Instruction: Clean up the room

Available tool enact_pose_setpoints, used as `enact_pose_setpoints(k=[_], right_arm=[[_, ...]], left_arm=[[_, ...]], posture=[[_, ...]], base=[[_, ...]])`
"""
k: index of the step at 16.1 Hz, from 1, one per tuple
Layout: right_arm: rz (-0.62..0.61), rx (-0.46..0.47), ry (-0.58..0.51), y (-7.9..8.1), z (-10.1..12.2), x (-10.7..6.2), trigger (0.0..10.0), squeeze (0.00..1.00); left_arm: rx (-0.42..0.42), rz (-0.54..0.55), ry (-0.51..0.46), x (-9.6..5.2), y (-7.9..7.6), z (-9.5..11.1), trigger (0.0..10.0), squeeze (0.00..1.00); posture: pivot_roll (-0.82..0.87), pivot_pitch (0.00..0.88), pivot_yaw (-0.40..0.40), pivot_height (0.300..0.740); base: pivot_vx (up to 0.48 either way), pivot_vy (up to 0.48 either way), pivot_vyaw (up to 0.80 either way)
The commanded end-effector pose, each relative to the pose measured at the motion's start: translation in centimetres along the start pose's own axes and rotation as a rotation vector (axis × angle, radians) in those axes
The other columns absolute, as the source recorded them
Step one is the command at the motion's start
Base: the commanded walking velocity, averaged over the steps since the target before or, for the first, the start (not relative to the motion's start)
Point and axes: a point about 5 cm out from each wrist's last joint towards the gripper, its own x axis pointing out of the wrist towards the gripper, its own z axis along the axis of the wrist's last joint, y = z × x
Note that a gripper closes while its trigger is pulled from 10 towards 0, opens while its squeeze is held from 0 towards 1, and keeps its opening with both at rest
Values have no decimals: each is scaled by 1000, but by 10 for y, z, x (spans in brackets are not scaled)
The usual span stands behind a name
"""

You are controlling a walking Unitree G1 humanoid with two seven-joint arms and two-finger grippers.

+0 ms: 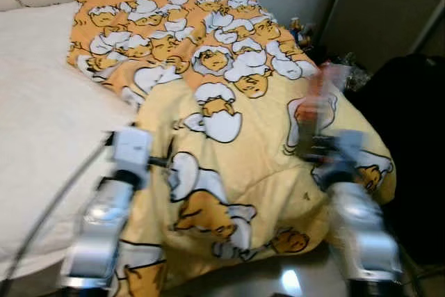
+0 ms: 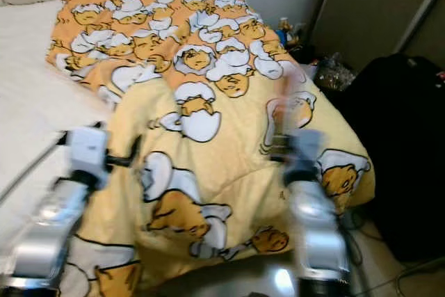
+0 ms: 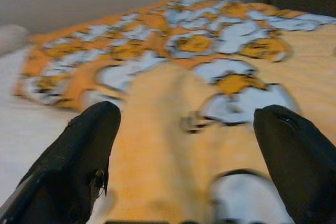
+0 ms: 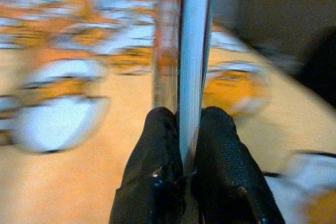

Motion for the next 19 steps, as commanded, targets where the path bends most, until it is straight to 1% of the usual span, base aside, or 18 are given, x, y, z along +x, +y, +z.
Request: enact_pose_setpoints(k=[1, 3, 8, 13, 19], right_arm=[[-20, -7, -55, -8, 11, 3, 10000, 0], [-21, -6, -47, -9, 10, 3, 10000, 0], [6, -61, -48, -8, 12, 7, 10000, 0], [-9, -42, -41, -9, 11, 7, 10000, 0], [-5, -63, -50, -10, 12, 7, 10000, 0]], left_arm=[[-10, -13, -21, 1, -6, 6, 10000, 298], [-11, -7, -20, 0, -6, 5, 10000, 302], [-16, 0, -14, -1, -7, 4, 10000, 302], [-12, -8, -18, 3, -8, 5, 10000, 306], [-17, -13, -14, 3, -11, 4, 10000, 302]], posture=[[108, 0, -21, 740], [110, 0, -30, 740], [111, 0, -35, 740], [100, 0, -21, 740], [94, 0, -23, 740]], base=[[0, 409, 0], [0, 409, 0], [0, 411, 0], [0, 409, 0], [0, 409, 0]])
